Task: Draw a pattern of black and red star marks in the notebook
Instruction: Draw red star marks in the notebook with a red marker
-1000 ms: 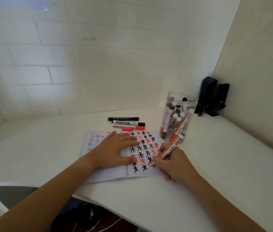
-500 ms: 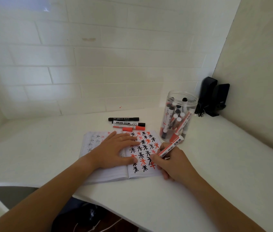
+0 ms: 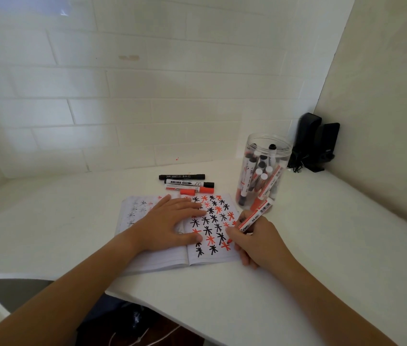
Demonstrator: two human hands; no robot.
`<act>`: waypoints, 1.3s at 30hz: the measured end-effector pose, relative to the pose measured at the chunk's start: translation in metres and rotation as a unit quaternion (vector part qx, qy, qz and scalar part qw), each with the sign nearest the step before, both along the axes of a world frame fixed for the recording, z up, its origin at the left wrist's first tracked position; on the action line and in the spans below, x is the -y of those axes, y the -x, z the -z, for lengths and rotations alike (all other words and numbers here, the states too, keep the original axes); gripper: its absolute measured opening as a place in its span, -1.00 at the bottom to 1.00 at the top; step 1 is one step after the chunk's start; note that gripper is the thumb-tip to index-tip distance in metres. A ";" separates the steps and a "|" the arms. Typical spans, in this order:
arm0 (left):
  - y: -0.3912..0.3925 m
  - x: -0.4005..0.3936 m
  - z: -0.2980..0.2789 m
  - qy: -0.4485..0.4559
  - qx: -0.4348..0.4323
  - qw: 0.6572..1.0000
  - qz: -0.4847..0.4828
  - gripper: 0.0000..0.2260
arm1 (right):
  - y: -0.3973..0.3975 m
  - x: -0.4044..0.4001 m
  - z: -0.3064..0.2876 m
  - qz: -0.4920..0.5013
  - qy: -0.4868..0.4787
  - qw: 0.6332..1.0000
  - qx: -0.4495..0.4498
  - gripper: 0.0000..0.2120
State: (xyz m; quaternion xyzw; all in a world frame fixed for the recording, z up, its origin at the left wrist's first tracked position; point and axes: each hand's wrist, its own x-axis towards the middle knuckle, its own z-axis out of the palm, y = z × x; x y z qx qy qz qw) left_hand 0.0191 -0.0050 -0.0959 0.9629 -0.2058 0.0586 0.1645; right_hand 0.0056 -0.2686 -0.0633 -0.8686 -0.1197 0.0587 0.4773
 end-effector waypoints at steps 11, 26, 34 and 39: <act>-0.001 0.001 0.001 0.043 0.043 0.998 0.002 -0.54 | 0.000 0.001 0.000 -0.060 0.018 0.998 -0.016 -0.77; -0.053 0.008 -0.014 -0.029 0.154 0.980 -0.119 -0.76 | -0.016 0.001 0.007 -0.024 -0.118 0.992 0.034 -0.90; -0.062 0.004 -0.020 -0.061 0.152 0.978 -0.129 -0.83 | -0.015 0.000 0.006 -0.022 -0.128 0.991 0.024 -0.93; -0.067 0.003 -0.020 -0.067 0.132 0.980 -0.133 -0.86 | -0.015 0.002 0.006 -0.035 -0.126 0.991 0.010 -0.93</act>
